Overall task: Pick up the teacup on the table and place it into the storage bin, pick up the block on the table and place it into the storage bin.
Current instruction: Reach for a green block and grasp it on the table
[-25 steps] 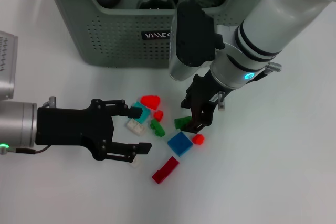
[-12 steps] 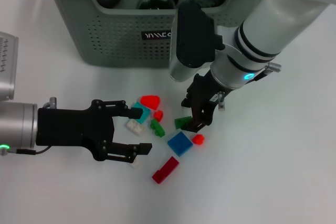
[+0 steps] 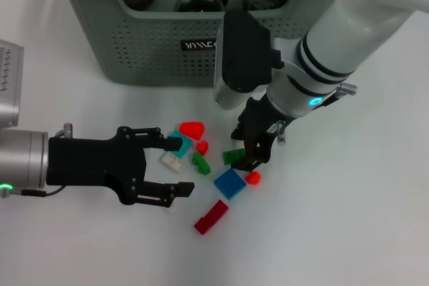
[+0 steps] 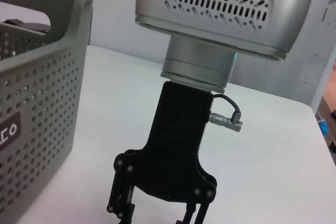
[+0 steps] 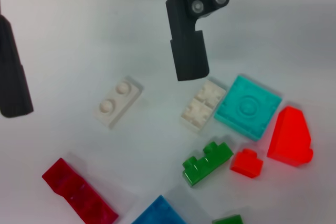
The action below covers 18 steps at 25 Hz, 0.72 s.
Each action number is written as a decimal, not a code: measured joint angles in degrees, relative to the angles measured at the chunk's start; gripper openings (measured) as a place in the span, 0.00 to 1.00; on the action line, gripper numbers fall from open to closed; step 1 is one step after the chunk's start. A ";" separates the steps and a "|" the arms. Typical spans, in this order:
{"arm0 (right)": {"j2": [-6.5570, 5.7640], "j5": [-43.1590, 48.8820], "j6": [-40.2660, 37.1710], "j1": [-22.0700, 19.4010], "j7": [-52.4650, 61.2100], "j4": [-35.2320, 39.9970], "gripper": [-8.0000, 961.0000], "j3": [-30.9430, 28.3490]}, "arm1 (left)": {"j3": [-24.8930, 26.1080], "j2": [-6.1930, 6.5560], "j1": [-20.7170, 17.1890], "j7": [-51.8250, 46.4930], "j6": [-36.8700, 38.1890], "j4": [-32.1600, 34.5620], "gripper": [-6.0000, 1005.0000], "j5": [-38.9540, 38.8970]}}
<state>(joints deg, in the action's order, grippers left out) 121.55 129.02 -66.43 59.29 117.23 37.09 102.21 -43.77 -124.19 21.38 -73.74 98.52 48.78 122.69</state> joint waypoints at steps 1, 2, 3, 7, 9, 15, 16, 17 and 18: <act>0.02 0.00 0.02 0.01 0.00 0.00 0.61 0.05 | 0.00 0.00 0.02 0.00 -0.05 -0.01 0.82 0.00; 0.02 0.00 0.04 0.01 0.01 0.00 0.61 0.07 | 0.00 0.00 0.04 0.00 -0.11 -0.05 0.82 0.00; 0.02 0.00 0.05 0.03 0.01 0.00 0.61 0.08 | 0.00 0.03 0.09 0.00 -0.22 -0.25 0.82 0.00; 0.01 0.00 0.08 0.13 0.01 0.00 0.61 0.20 | 0.00 0.22 0.31 0.00 -0.70 -1.16 0.82 0.00; 0.01 0.00 0.08 0.17 0.01 0.00 0.58 0.29 | 0.00 0.25 0.33 0.00 -0.77 -1.29 0.82 0.00; 0.01 0.00 0.08 0.37 0.01 0.00 0.46 0.45 | 0.00 0.26 0.33 0.00 -0.79 -1.38 0.82 0.00; 0.00 0.00 0.07 0.40 0.01 0.00 0.44 0.52 | 0.00 0.26 0.33 0.00 -0.79 -1.38 0.82 0.00; 0.00 0.00 0.07 0.44 0.01 0.00 0.42 0.59 | 0.00 0.26 0.32 0.00 -0.79 -1.39 0.82 0.00; 0.00 0.00 0.07 0.48 0.01 0.00 0.40 0.66 | 0.00 0.26 0.33 0.00 -0.80 -1.39 0.82 0.00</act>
<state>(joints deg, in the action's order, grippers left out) 121.55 129.02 -66.36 59.78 117.25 37.09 102.87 -43.77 -123.93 21.71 -73.74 97.73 47.38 122.69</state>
